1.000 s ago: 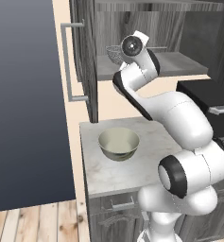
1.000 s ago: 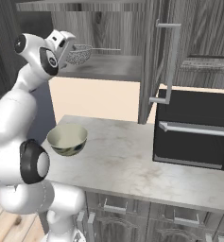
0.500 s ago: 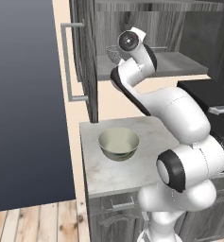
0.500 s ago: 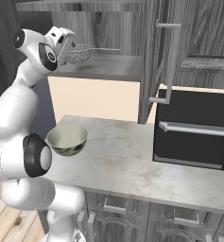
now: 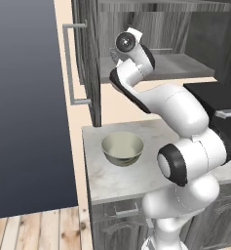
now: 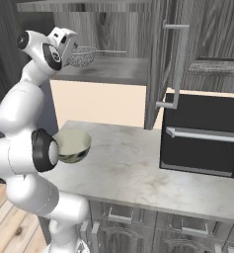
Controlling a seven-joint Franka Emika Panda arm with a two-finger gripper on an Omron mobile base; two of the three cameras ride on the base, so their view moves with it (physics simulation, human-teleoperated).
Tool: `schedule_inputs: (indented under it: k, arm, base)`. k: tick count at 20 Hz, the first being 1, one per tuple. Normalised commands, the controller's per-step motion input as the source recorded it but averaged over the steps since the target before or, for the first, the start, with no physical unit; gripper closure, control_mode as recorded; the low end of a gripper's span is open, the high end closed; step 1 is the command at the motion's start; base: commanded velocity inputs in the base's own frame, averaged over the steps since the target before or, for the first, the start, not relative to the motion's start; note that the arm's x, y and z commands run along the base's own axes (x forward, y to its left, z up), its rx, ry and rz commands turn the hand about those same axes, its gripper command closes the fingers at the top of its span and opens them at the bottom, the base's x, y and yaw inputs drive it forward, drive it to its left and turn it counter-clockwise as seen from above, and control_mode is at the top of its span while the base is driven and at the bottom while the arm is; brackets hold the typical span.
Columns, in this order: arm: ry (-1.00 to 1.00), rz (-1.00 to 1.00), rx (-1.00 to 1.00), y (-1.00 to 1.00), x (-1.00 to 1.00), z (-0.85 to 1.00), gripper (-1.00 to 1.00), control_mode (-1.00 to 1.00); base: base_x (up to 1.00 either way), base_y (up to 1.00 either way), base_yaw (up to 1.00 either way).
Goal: Open the cabinet and setup a tea strainer by placing it in the bowl upright.
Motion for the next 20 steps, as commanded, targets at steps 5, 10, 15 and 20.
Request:
schedule_inputs:
  k: [5, 10, 15, 20]
  arm:
    - [0.01, 0.00, -0.03, 0.04, 0.29, 0.00, -1.00, -1.00]
    - [0.03, 0.01, -0.02, 0.00, 0.15, 0.00, -1.00, -1.00]
    - [0.00, 0.00, 0.00, 0.01, 0.00, 0.00, 1.00, -1.00]
    - [0.00, 0.00, 0.00, 0.02, 0.00, 0.00, 1.00, -1.00]
  base:
    - [0.00, 0.00, 0.00]
    - [0.00, 0.00, 0.00]
    - [0.00, 0.00, 0.00]
    - [0.00, 0.00, 0.00]
